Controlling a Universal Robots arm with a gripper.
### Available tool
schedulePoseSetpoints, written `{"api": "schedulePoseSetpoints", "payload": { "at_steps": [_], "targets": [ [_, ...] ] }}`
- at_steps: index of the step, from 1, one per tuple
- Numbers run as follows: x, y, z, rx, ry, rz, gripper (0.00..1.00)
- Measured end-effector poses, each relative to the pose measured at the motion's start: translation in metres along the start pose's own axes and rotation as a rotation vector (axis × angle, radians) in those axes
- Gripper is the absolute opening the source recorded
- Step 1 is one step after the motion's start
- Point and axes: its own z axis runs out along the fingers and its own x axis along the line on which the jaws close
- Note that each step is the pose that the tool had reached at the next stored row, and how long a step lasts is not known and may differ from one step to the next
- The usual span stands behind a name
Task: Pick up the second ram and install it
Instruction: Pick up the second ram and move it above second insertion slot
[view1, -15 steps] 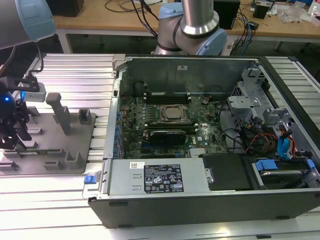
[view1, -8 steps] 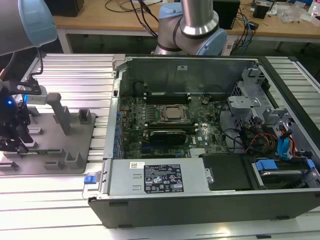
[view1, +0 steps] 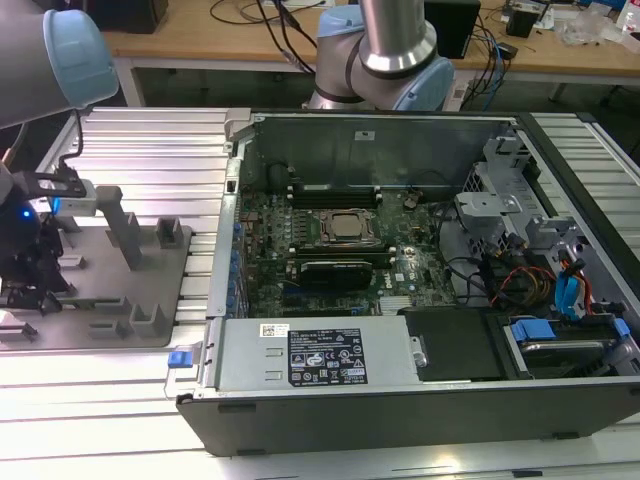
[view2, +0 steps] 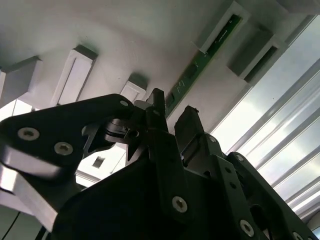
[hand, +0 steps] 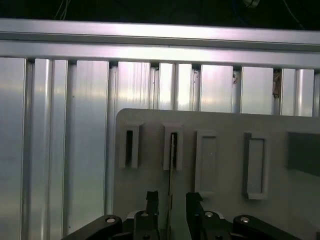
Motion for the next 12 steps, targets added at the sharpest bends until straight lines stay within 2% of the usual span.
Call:
{"api": "schedulePoseSetpoints", "payload": {
  "at_steps": [4,9,10,12],
  "targets": [
    [0.0,0.0,0.0048,-0.0001,0.0002,0.008,0.34],
    [-0.0001,0.0,0.005,0.0001,0.0001,0.009,0.33],
    [-0.0001,0.0,0.0048,0.0001,0.0001,0.009,0.25],
    [-0.0001,0.0,0.0011,0.0002,0.0,0.009,0.25]
  ]
}}
